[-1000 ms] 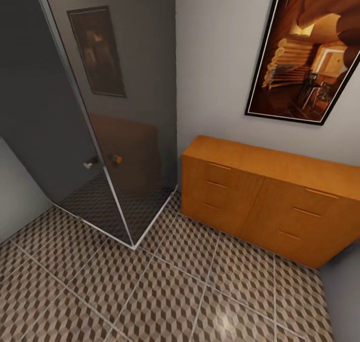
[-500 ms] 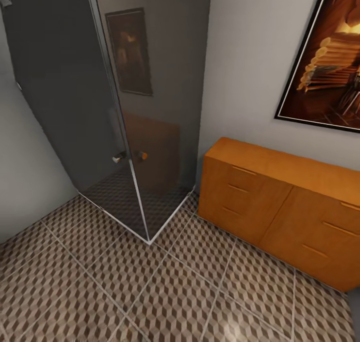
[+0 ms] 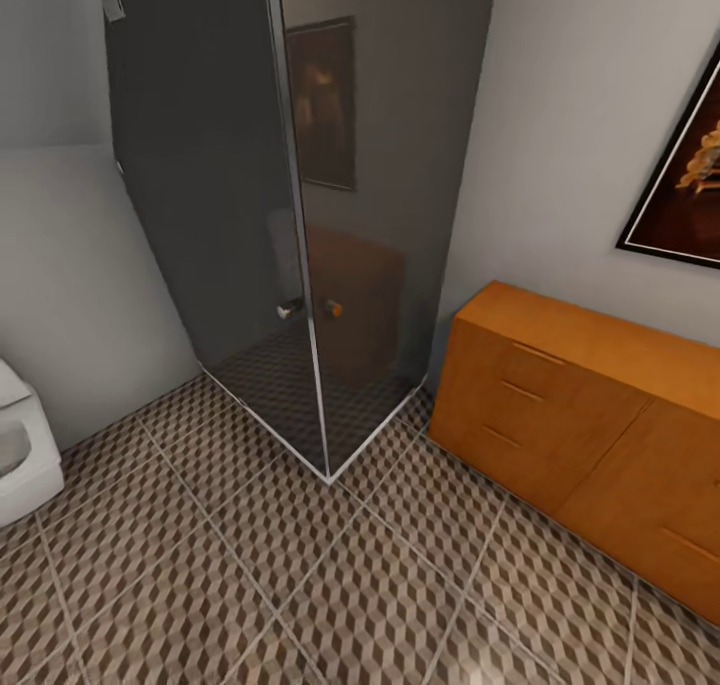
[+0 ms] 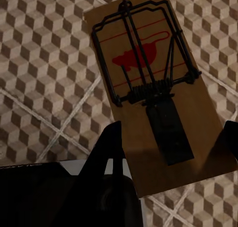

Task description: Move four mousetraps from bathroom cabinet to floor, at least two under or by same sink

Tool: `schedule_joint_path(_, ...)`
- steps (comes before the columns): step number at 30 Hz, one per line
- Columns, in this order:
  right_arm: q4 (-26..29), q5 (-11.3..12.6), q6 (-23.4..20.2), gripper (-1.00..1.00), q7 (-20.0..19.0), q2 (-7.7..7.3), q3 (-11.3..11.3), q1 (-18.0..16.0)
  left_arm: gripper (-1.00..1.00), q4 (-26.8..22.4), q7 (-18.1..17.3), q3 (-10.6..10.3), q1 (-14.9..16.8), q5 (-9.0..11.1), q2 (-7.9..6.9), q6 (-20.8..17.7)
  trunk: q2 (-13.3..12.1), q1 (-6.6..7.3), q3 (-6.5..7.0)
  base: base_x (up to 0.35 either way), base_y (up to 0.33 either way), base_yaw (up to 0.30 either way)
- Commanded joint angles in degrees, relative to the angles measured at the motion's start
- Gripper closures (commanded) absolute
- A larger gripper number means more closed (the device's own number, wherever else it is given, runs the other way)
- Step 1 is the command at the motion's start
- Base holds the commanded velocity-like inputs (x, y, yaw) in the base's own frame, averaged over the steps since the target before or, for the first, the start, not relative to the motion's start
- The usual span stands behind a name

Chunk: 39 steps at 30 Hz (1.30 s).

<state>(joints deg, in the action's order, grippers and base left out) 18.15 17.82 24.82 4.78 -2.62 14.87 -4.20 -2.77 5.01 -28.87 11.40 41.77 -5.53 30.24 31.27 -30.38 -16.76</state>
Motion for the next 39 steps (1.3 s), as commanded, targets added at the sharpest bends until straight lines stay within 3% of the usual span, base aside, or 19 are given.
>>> schedule_joint_path(1,0.04,0.38,0.14,1.00,0.49,-0.04,0.51,-0.02,1.00,-0.04,0.79,-0.49,0.03,-0.20,0.00,0.08,0.07,-0.02,-0.08,0.000,0.000,0.285)
schedule_joint_path(32,-0.02,0.38,0.14,1.00,0.49,-0.02,0.51,-0.02,1.00,-0.04,0.79,-0.50,0.03,-0.20,0.08,0.07,0.07,-0.02,-0.65,0.030,0.001,0.285)
schedule_joint_path(39,-0.03,0.38,0.14,1.00,0.46,0.00,0.57,-0.02,1.00,-0.04,0.79,-0.49,0.03,-0.20,0.08,0.00,0.07,-0.02,-0.80,0.083,0.222,0.285)
